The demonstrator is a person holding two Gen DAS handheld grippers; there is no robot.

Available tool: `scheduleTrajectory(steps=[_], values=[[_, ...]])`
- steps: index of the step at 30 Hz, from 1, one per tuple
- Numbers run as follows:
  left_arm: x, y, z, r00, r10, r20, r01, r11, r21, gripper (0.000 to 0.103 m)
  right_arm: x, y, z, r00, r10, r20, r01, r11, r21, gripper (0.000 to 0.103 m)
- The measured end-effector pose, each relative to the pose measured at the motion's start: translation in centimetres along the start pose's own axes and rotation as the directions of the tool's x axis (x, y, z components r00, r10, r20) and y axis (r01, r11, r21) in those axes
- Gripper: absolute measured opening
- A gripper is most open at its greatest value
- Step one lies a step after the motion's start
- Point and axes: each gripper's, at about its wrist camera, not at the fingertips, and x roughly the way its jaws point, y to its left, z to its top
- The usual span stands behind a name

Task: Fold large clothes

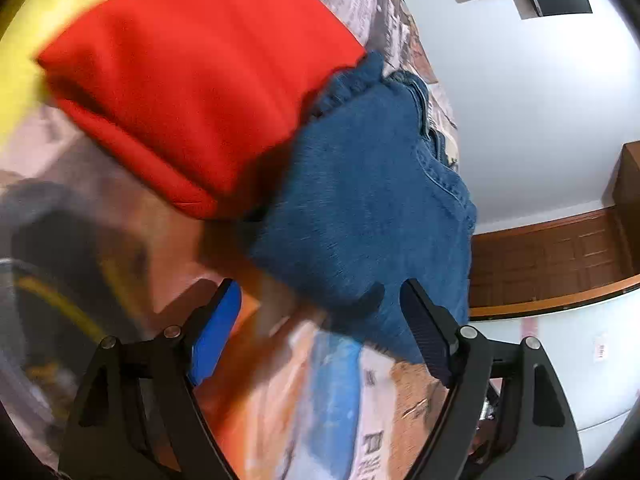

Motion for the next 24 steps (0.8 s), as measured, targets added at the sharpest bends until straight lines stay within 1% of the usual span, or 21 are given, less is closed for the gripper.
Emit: scheduleTrajectory(steps=[1,2,3,4,5,7,8,9,12,13,14,15,17,18,19,20,21,24], values=[[0.6,-0.3,0.3,1.0,-0.026,-0.005,0.026,1.0,0.0,0.074,0.1,0.3,0.0,1.0,0.001,-0.002,-0.001,1.0,-0.007,0.085],[1.2,-0.3,0.7,0.999,-0.037,-0.01,0.037,0.999,-0.011,0.065,0.2,0.4,0.0,1.0,0.001,-0.006,-0.001,1.0,-0.012,0.085],[1.7,-0.2,1.1,0.999,-0.034,-0.013,0.034,0.999,-0.033,0.063,0.4,0.6,-0.1,1.0,0.0,-0.012,-0.001,1.0,-0.016,0.085],[2.0,-0.1,1.5,0.999,-0.039,-0.012,0.039,0.998,-0.051,0.062,0.5,0.8,-0.1,1.0,0.002,-0.018,-0.002,1.0,-0.016,0.085],[2.4,-0.1,1.8,0.999,-0.041,-0.01,0.04,0.997,-0.064,0.058,0.7,0.9,0.0,1.0,0.007,-0.024,-0.008,1.0,-0.014,0.085],[2.5,-0.6,1.8,1.0,-0.009,-0.006,0.008,0.998,-0.063,0.054,0.8,1.3,-0.1,0.999,0.016,-0.034,-0.017,1.0,-0.01,0.085],[2.4,-1.0,1.8,1.0,0.008,-0.001,-0.008,0.999,-0.053,0.052,0.7,1.5,-0.2,0.999,0.019,-0.037,-0.019,1.0,-0.009,0.085],[2.0,-1.6,1.7,1.0,0.023,0.01,-0.022,0.999,-0.035,0.046,0.7,1.8,-0.1,0.999,0.025,-0.041,-0.025,1.0,-0.011,0.085],[0.6,-4.5,1.5,0.994,0.091,0.057,-0.095,0.992,0.082,0.032,0.2,2.9,0.2,0.999,0.026,-0.043,-0.027,0.999,-0.029,0.085],[0.3,-5.4,1.4,0.991,0.113,0.073,-0.12,0.986,0.116,0.031,0.1,3.3,0.4,0.999,0.026,-0.043,-0.027,0.999,-0.032,0.085],[-0.2,-7.2,1.0,0.983,0.15,0.107,-0.168,0.97,0.177,0.029,-0.1,3.6,0.5,0.999,0.027,-0.042,-0.029,0.999,-0.035,0.085],[-0.7,-8.2,0.9,0.977,0.169,0.13,-0.194,0.958,0.21,0.027,-0.5,4.2,0.9,0.999,0.033,-0.038,-0.034,0.999,-0.041,0.085],[-1.8,-11.7,-0.1,0.958,0.201,0.205,-0.259,0.913,0.316,0.026,-1.1,5.1,1.6,0.999,0.038,-0.027,-0.039,0.998,-0.052,0.085],[-2.3,-12.7,-0.3,0.955,0.198,0.222,-0.267,0.9,0.345,0.025,-1.4,5.6,2.0,0.999,0.04,-0.02,-0.041,0.997,-0.058,0.085],[-3.1,-14.2,-0.6,0.955,0.172,0.24,-0.256,0.888,0.383,0.025,-1.7,6.3,2.6,0.999,0.043,-0.012,-0.044,0.997,-0.066,0.085],[-4.2,-15.5,-0.8,0.957,0.133,0.257,-0.233,0.88,0.413,0.024,-1.9,6.7,2.9,0.999,0.046,-0.007,-0.047,0.996,-0.071,0.085],[-5.0,-16.4,-0.9,0.956,0.109,0.273,-0.223,0.873,0.434,0.024,-2.3,7.5,3.6,0.998,0.057,0.006,-0.056,0.995,-0.08,0.085],[-7.3,-17.6,-1.0,0.943,0.066,0.327,-0.221,0.858,0.464,0.023,-2.3,9.9,4.8,0.995,0.093,0.026,-0.09,0.99,-0.111,0.085]])
